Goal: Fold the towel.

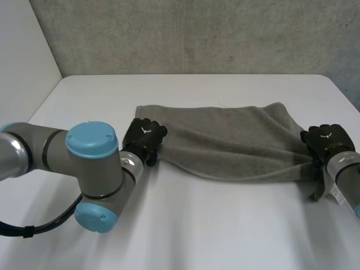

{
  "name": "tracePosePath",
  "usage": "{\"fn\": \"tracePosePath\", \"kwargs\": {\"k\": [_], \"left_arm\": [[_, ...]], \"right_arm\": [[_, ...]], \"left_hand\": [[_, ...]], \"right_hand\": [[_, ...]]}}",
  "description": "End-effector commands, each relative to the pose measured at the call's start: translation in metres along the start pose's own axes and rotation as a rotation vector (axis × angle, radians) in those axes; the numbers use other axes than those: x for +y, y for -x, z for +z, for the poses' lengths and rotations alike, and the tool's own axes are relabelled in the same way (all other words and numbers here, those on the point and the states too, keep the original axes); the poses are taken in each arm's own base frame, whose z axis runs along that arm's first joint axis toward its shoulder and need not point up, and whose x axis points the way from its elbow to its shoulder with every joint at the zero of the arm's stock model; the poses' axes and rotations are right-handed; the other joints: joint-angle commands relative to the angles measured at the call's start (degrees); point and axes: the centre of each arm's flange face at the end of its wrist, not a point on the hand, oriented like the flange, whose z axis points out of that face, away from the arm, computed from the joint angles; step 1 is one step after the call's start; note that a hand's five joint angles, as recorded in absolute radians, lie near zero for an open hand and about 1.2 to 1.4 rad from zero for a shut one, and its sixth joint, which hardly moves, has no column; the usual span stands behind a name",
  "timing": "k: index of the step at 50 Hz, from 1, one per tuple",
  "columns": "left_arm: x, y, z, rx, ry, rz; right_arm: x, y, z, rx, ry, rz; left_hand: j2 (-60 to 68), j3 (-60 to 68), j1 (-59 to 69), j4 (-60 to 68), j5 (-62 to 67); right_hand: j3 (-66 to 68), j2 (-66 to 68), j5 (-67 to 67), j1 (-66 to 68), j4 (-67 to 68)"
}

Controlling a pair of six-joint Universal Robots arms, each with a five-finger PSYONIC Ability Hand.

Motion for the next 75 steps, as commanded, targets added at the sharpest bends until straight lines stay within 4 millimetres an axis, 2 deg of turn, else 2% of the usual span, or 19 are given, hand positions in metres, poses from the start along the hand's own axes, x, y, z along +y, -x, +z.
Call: {"fn": "tracePosePath", "kwargs": {"k": [1, 2, 7, 14, 22, 31, 41, 44, 46, 47, 49, 52, 54, 55, 57, 63, 71, 73, 75], "left_arm": [[-0.012, 0.022, 0.002, -0.059, -0.025, -0.010], [-0.018, 0.029, 0.001, -0.074, -0.037, -0.014], [-0.042, 0.050, -0.005, -0.120, -0.095, -0.022], [-0.112, 0.098, -0.037, -0.232, -0.286, -0.056], [-0.137, 0.127, -0.057, -0.248, -0.308, -0.048], [-0.133, 0.149, -0.054, -0.260, -0.252, -0.047], [-0.090, 0.148, 0.005, -0.230, -0.144, -0.052], [-0.085, 0.148, 0.016, -0.231, -0.143, -0.050], [-0.091, 0.156, 0.036, -0.260, -0.201, -0.032], [-0.091, 0.156, 0.036, -0.261, -0.201, -0.032], [-0.112, 0.170, 0.047, -0.317, -0.323, -0.022], [-0.125, 0.178, 0.049, -0.353, -0.400, -0.016], [-0.152, 0.194, 0.043, -0.441, -0.550, -0.021], [-0.152, 0.194, 0.043, -0.442, -0.551, -0.021], [-0.184, 0.211, 0.025, -0.538, -0.682, -0.041], [-0.188, 0.216, 0.013, -0.543, -0.703, -0.077], [-0.134, 0.213, 0.014, -0.482, -0.545, -0.072], [-0.100, 0.201, 0.016, -0.437, -0.444, -0.083], [-0.082, 0.193, 0.016, -0.414, -0.389, -0.091]], "right_arm": [[-0.004, -0.002, 0.001, -0.002, -0.005, -0.009], [-0.007, -0.004, -0.001, -0.008, 0.002, -0.013], [-0.039, -0.017, -0.018, -0.009, -0.046, -0.049], [-0.133, -0.065, -0.067, 0.112, -0.350, -0.092], [-0.170, -0.081, -0.095, 0.058, -0.316, -0.134], [-0.164, -0.074, -0.072, -0.003, -0.202, -0.287], [-0.137, -0.008, -0.008, -0.166, -0.152, -0.410], [-0.140, -0.003, 0.004, -0.141, -0.186, -0.433], [-0.161, -0.001, 0.024, -0.013, -0.327, -0.461], [-0.161, -0.001, 0.024, -0.012, -0.328, -0.461], [-0.198, -0.013, 0.034, 0.195, -0.548, -0.453], [-0.215, -0.019, 0.035, 0.296, -0.660, -0.441], [-0.244, -0.031, 0.022, 0.450, -0.846, -0.420], [-0.244, -0.031, 0.022, 0.451, -0.847, -0.420], [-0.263, -0.036, -0.003, 0.490, -0.942, -0.401], [-0.254, -0.022, -0.010, 0.347, -0.928, -0.395], [-0.182, 0.017, -0.002, -0.022, -0.572, -0.408], [-0.148, 0.035, -0.003, -0.152, -0.434, -0.406], [-0.134, 0.043, -0.004, -0.192, -0.386, -0.404]], "left_hand": [[-6.33, -8.25, -3.72, -6.95, -15.30], [-6.33, -8.25, -3.72, -6.95, -15.30], [-6.33, -8.25, -3.72, -6.95, -15.30], [-6.33, -8.25, -3.72, -6.95, -15.30], [-6.33, -8.25, -3.72, -6.95, -15.30], [-6.33, -8.25, -3.72, -6.95, -15.30], [-6.33, -8.25, -3.72, -6.95, -15.30], [-6.33, -8.25, -3.72, -6.95, -15.30], [-6.33, -8.25, -3.72, -6.95, -15.30], [-6.33, -8.25, -3.72, -6.95, -15.30], [-6.33, -8.25, -3.72, -6.95, -15.30], [-6.33, -8.25, -3.72, -6.95, -15.30], [-6.33, -8.25, -3.72, -6.95, -15.30], [-6.33, -8.25, -3.72, -6.95, -15.30], [-6.33, -8.25, -3.72, -6.95, -15.30], [-6.33, -8.25, -3.72, -6.95, -15.30], [-6.33, -8.25, -3.72, -6.95, -15.30], [-6.33, -8.25, -3.72, -6.95, -15.30], [-6.33, -8.25, -3.72, -6.95, -15.30]], "right_hand": [[35.99, 35.82, 36.19, 36.25, 36.44], [49.92, 49.75, 50.12, 50.18, 50.37], [50.06, 49.89, 50.26, 50.32, 50.51], [50.06, 49.89, 50.26, 50.32, 50.51], [50.06, 49.89, 50.26, 50.32, 50.51], [50.06, 49.89, 50.26, 50.32, 50.51], [50.06, 49.89, 50.26, 50.32, 50.51], [50.06, 49.89, 50.26, 50.32, 50.51], [50.06, 49.89, 50.26, 50.32, 50.51], [50.06, 49.89, 50.26, 50.32, 50.51], [50.06, 49.89, 50.26, 50.32, 50.51], [50.06, 49.89, 50.26, 50.32, 50.51], [50.06, 49.89, 50.26, 50.32, 50.51], [50.06, 49.89, 50.26, 50.32, 50.51], [50.06, 49.89, 50.26, 50.32, 50.51], [50.06, 49.89, 50.26, 50.32, 50.51], [50.06, 49.89, 50.26, 50.32, 50.51], [50.06, 49.89, 50.26, 50.32, 50.51], [50.06, 49.89, 50.26, 50.32, 50.51]]}}
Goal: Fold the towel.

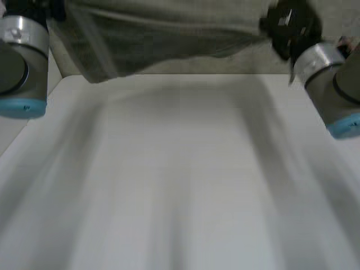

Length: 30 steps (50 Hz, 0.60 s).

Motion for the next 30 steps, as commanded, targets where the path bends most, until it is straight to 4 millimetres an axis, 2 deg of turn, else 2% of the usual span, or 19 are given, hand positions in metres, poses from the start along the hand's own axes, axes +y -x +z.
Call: {"fn": "tracePosePath", "kwargs": {"k": [1, 2, 3, 4, 6, 7, 9, 14, 18, 20, 21, 23, 26, 30], "left_arm": [[0.070, -0.009, -0.058, 0.103, 0.268, 0.012], [0.070, -0.009, -0.058, 0.103, 0.268, 0.012], [0.082, -0.010, -0.071, 0.117, 0.318, 0.013], [0.082, -0.010, -0.071, 0.117, 0.319, 0.013], [0.101, -0.006, -0.091, 0.123, 0.402, 0.017], [0.101, -0.006, -0.091, 0.123, 0.403, 0.017], [0.115, -0.003, -0.106, 0.122, 0.463, 0.020], [0.125, -0.003, -0.121, 0.130, 0.518, 0.018], [0.129, -0.001, -0.126, 0.126, 0.538, 0.019], [0.129, 0.000, -0.126, 0.124, 0.540, 0.020], [0.129, 0.000, -0.126, 0.124, 0.540, 0.020], [0.127, 0.000, -0.125, 0.123, 0.534, 0.018], [0.126, 0.000, -0.125, 0.121, 0.533, 0.019], [0.127, 0.000, -0.126, 0.122, 0.536, 0.019]], "right_arm": [[0.040, 0.066, -0.050, -0.341, 0.254, 0.094], [0.040, 0.066, -0.050, -0.341, 0.254, 0.095], [0.046, 0.077, -0.058, -0.374, 0.280, 0.103], [0.046, 0.077, -0.058, -0.374, 0.280, 0.103], [0.061, 0.099, -0.071, -0.430, 0.327, 0.122], [0.061, 0.099, -0.071, -0.430, 0.327, 0.122], [0.075, 0.119, -0.082, -0.475, 0.371, 0.135], [0.086, 0.137, -0.094, -0.522, 0.421, 0.158], [0.089, 0.143, -0.100, -0.541, 0.438, 0.166], [0.090, 0.146, -0.105, -0.552, 0.455, 0.169], [0.090, 0.146, -0.105, -0.552, 0.455, 0.169], [0.090, 0.146, -0.110, -0.553, 0.473, 0.167], [0.090, 0.145, -0.112, -0.548, 0.484, 0.167], [0.086, 0.133, -0.114, -0.490, 0.510, 0.182]], "left_hand": [[-6.60, -8.56, -4.11, -7.44, -16.85], [-6.60, -8.56, -4.11, -7.44, -16.85], [-6.60, -8.56, -4.11, -7.44, -16.85], [-6.60, -8.56, -4.11, -7.44, -16.85], [-6.60, -8.56, -4.11, -7.44, -16.85], [-6.60, -8.56, -4.11, -7.44, -16.85], [-6.60, -8.56, -4.11, -7.44, -16.85], [-6.60, -8.56, -4.11, -7.44, -16.85], [-6.60, -8.56, -4.11, -7.44, -16.85], [-6.60, -8.56, -4.11, -7.44, -16.85], [-6.60, -8.56, -4.11, -7.44, -16.85], [-6.60, -8.56, -4.11, -7.44, -16.85], [-6.60, -8.56, -4.11, -7.44, -16.85], [-6.60, -8.56, -4.11, -7.44, -16.85]], "right_hand": [[3.19, 3.66, 1.86, 4.50, 2.89], [3.19, 3.66, 1.86, 4.50, 2.89], [3.19, 3.66, 1.86, 4.50, 2.89], [3.19, 3.66, 1.86, 4.50, 2.89], [3.19, 3.66, 1.86, 4.50, 2.89], [3.19, 3.66, 1.86, 4.50, 2.89], [3.19, 3.66, 1.86, 4.50, 2.89], [3.19, 3.66, 1.86, 4.50, 2.89], [-0.45, 0.02, -1.78, 0.86, -0.75], [-18.68, -18.22, -20.01, -17.37, -18.99], [-18.78, -18.32, -20.11, -17.47, -19.09], [-29.18, -28.71, -30.51, -27.87, -29.48], [-30.22, -29.76, -31.55, -28.91, -30.53], [-33.90, -33.44, -35.23, -32.59, -34.21]]}}
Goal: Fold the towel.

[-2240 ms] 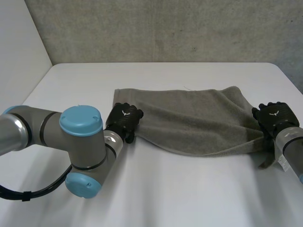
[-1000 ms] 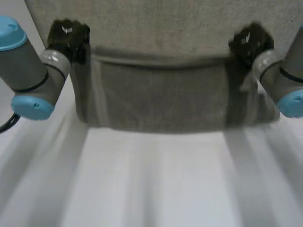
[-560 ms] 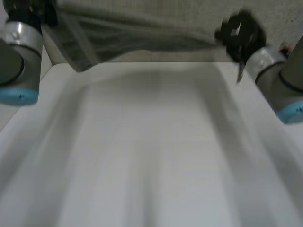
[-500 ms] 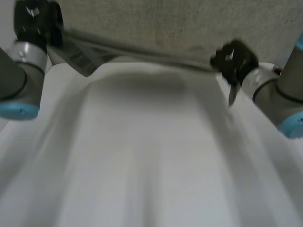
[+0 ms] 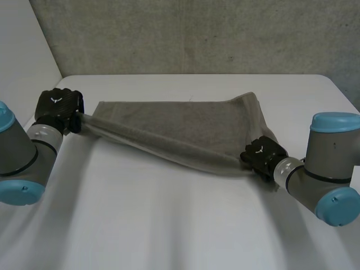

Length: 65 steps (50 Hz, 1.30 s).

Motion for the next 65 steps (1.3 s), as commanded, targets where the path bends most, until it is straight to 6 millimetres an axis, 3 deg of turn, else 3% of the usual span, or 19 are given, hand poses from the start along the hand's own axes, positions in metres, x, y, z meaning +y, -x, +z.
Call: {"fn": "tracePosePath", "kwargs": {"k": [1, 9, 21, 24, 25, 26, 27, 34, 39, 44, 49, 55, 61, 65], "left_arm": [[-0.001, 0.000, -0.001, -0.001, -0.003, 0.000], [0.003, 0.001, -0.004, 0.000, 0.014, 0.000], [0.002, 0.001, -0.006, -0.001, 0.015, 0.000], [0.002, 0.001, -0.006, -0.001, 0.015, 0.000], [0.003, 0.001, -0.007, 0.000, 0.019, 0.001], [0.003, 0.000, -0.007, 0.000, 0.019, 0.001], [0.003, 0.000, -0.008, 0.001, 0.023, 0.001], [-0.006, 0.002, -0.015, -0.002, 0.013, 0.003], [-0.027, 0.006, -0.035, 0.006, 0.035, 0.002], [-0.042, 0.009, -0.051, 0.013, 0.054, 0.002], [-0.050, 0.010, -0.071, 0.022, 0.094, 0.005], [-0.053, 0.009, -0.100, 0.040, 0.133, 0.101], [-0.051, 0.007, -0.111, 0.050, 0.140, 0.170], [-0.048, 0.007, -0.108, 0.052, 0.142, 0.172]], "right_arm": [[-0.002, -0.008, -0.016, 0.070, 0.034, 0.050], [-0.008, -0.013, -0.033, 0.121, 0.015, 0.059], [-0.005, -0.014, -0.041, 0.169, 0.004, 0.054], [-0.004, -0.012, -0.041, 0.167, 0.010, 0.055], [-0.003, -0.013, -0.041, 0.172, 0.016, 0.056], [-0.003, -0.013, -0.041, 0.172, 0.016, 0.056], [-0.003, -0.013, -0.041, 0.177, 0.022, 0.055], [-0.007, -0.029, -0.046, 0.235, 0.033, 0.044], [-0.026, -0.073, -0.075, 0.374, -0.022, 0.047], [-0.042, -0.097, -0.106, 0.437, -0.062, 0.041], [-0.048, -0.103, -0.128, 0.388, -0.054, 0.050], [-0.039, -0.104, -0.146, 0.264, 0.016, 0.087], [-0.037, -0.105, -0.150, 0.213, 0.018, 0.081], [-0.033, -0.104, -0.139, 0.172, 0.019, 0.088]], "left_hand": [[-6.59, -8.69, -4.17, -7.44, -16.86], [-6.59, -8.69, -4.17, -7.44, -16.86], [-6.59, -8.69, -4.17, -7.44, -16.86], [-6.59, -8.69, -4.17, -7.44, -16.86], [-6.59, -8.69, -4.17, -7.44, -16.86], [-6.59, -8.69, -4.17, -7.44, -16.86], [-6.59, -8.69, -4.17, -7.44, -16.86], [-6.59, -8.69, -4.17, -7.44, -16.86], [-6.59, -8.69, -4.17, -7.44, -16.86], [-6.59, -8.69, -4.17, -7.44, -16.86], [-6.59, -8.69, -4.17, -7.44, -16.86], [-6.59, -8.69, -4.17, -7.44, -16.86], [-6.59, -8.69, -4.17, -7.44, -16.86], [-6.59, -8.69, -4.17, -7.44, -16.86]], "right_hand": [[-5.68, -6.04, -5.01, -4.81, -5.96], [-8.04, -8.41, -7.37, -7.17, -8.32], [-6.36, -6.72, -5.69, -5.49, -6.64], [0.20, -0.16, 0.87, 1.07, -0.08], [13.69, 13.32, 14.36, 14.56, 13.41], [13.83, 13.46, 14.50, 14.70, 13.55], [29.31, 28.95, 29.99, 30.18, 29.04], [32.10, 31.74, 32.77, 32.97, 31.82], [32.10, 31.74, 32.77, 32.97, 31.82], [32.10, 31.74, 32.77, 32.97, 31.82], [32.10, 31.74, 32.77, 32.97, 31.82], [32.10, 31.74, 32.77, 32.97, 31.82], [32.10, 31.74, 32.77, 32.97, 31.82], [32.10, 31.74, 32.77, 32.97, 31.82]]}}
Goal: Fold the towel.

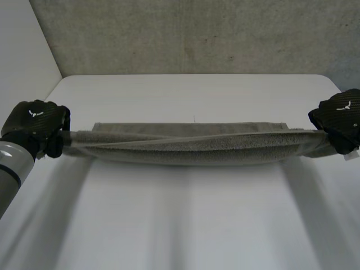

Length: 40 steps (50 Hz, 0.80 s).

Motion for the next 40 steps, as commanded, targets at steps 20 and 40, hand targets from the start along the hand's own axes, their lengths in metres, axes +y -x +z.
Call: {"fn": "tracePosePath", "kwargs": {"k": [20, 40], "left_arm": [[0.046, -0.039, 0.108, 0.102, 0.086, -0.015], [0.057, -0.056, 0.169, 0.104, 0.031, -0.025]], "right_arm": [[0.034, 0.038, 0.135, -0.137, 0.084, -0.005], [0.041, 0.045, 0.206, 0.093, -0.071, -0.033]], "left_hand": [[-6.59, -8.71, -4.17, -7.44, -16.87], [-6.59, -8.71, -4.17, -7.44, -16.87]], "right_hand": [[3.24, 3.94, 2.44, 3.40, 2.96], [3.24, 3.94, 2.44, 3.40, 2.96]]}}
